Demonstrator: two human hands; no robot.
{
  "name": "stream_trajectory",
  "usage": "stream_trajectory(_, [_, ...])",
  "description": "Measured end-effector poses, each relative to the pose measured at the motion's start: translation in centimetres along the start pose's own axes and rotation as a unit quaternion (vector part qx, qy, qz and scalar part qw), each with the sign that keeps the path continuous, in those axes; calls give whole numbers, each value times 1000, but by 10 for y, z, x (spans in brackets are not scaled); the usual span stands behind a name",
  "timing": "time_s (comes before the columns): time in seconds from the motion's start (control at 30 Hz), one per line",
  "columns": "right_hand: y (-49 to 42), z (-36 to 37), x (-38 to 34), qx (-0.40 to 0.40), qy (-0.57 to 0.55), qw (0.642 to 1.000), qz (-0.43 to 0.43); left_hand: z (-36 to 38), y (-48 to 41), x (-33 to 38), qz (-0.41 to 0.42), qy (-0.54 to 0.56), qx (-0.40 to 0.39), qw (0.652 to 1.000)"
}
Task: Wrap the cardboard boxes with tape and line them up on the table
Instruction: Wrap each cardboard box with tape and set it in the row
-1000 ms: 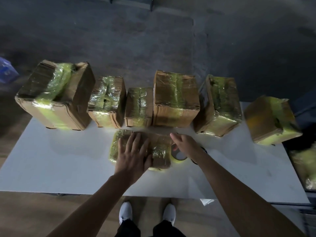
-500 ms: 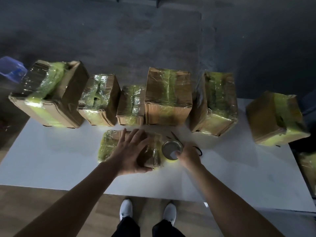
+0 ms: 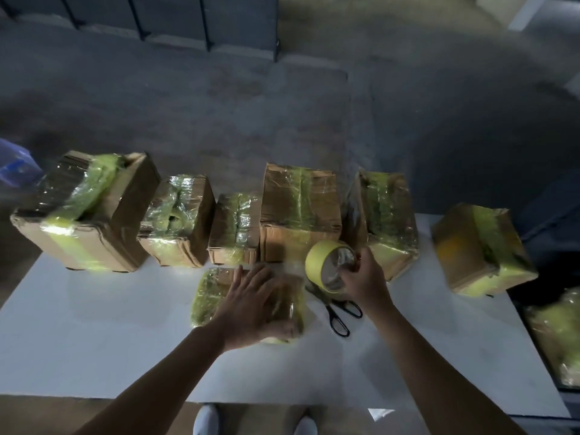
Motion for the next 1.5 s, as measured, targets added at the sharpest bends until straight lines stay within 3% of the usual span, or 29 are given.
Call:
stream_trajectory(0.07, [5, -4, -20, 8, -19, 999, -34, -12, -2, 1, -42, 101, 83, 991])
stream_trajectory(0.13, [9, -1, -42, 11, -26, 997, -75, -26, -1, -5, -113, 218, 160, 956])
stream_trajectory(0.17, [11, 2, -53, 9, -29, 995, -95, -25, 0, -10, -163, 313, 174, 919])
stream_trajectory(0.27, [21, 18, -81, -4, -9, 988, -155, -19, 5, -21, -296, 584, 201, 728])
stream_trajectory(0.3, [25, 25, -88, -9, 10, 985, -174, -21, 8, -24, -308, 627, 207, 685])
stream_trajectory(0.37, [31, 38, -99, -19, 49, 978, -201, -30, 12, -29, -305, 667, 206, 648])
stream_trajectory(0.5, [40, 54, -119, -9, 122, 961, -247, -41, 23, -43, -308, 668, 199, 648])
stream_trajectory(0.67, [57, 71, -144, -17, 182, 928, -324, -59, 36, -55, -305, 603, 206, 707])
stream_trajectory(0.83, [67, 91, -157, -46, 233, 898, -370, -70, 41, -63, -329, 594, 217, 701])
stream_trajectory(1.17, [73, 109, -157, -159, 180, 911, -335, -71, 54, -76, -348, 576, 232, 703])
stream_trajectory(1.5, [72, 115, -141, -213, 219, 919, -250, -89, 58, -82, -301, 517, 219, 771])
Point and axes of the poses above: each hand's wrist, its own y-axis away from the middle knuckle, its own z-axis out of the palm, x = y × z, the point moved 8 cm from there along -y, towards the middle knuckle, and after that the axes turned 14 degrees about z, right-handed, at the moved point
